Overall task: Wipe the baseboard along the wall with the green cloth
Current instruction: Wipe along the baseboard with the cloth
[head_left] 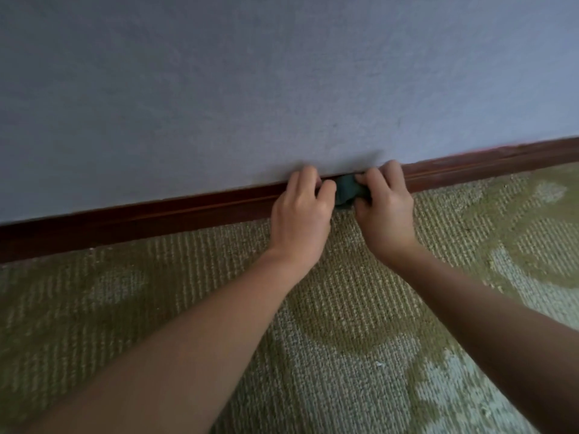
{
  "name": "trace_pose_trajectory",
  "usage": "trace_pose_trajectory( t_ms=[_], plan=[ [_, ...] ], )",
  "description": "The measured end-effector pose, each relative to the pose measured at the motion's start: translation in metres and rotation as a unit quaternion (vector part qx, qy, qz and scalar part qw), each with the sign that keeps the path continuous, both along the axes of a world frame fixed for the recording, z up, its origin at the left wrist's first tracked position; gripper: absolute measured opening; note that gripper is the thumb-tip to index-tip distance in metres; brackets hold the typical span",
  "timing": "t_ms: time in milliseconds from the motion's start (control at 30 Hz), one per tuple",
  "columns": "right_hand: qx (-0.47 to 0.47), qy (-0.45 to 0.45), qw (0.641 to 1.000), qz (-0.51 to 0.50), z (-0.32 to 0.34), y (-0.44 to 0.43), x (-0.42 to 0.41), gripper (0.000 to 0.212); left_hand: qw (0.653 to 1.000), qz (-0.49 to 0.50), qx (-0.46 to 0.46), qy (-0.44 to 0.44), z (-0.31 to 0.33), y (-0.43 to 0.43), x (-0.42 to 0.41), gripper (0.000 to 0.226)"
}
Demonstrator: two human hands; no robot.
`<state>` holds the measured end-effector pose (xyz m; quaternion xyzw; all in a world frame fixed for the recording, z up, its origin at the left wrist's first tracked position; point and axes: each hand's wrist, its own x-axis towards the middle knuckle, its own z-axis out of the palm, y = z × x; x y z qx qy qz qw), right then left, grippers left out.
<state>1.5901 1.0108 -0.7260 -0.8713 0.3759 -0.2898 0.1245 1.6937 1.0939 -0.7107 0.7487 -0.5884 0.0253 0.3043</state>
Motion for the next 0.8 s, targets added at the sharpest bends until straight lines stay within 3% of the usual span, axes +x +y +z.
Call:
trace_pose_trajectory(
  t_ms=[100,333,600,800],
  plan=[
    [-0.002,-0.005,1.0,0.008,-0.002,-0.011,-0.01,0.022,1.0,-0.01,0.008,-0.014,0.001,-0.006,-0.002,0.015],
    [0.025,-0.091,0.989,-0.114,-0.008,-0.011,-0.012,0.025,0.998,-0.034,0.021,-0.051,0.004,-0.018,-0.014,0.016],
    [0.023,-0.055,0.998,-0.016,-0.008,-0.005,-0.002,0.022,0.999,-0.004,0.024,-0.041,-0.003,-0.001,-0.001,0.013],
    [0.023,-0.077,0.991,-0.102,-0.008,-0.025,-0.024,0.021,0.996,-0.039,0.046,-0.072,0.007,-0.028,-0.022,0.016]
  ],
)
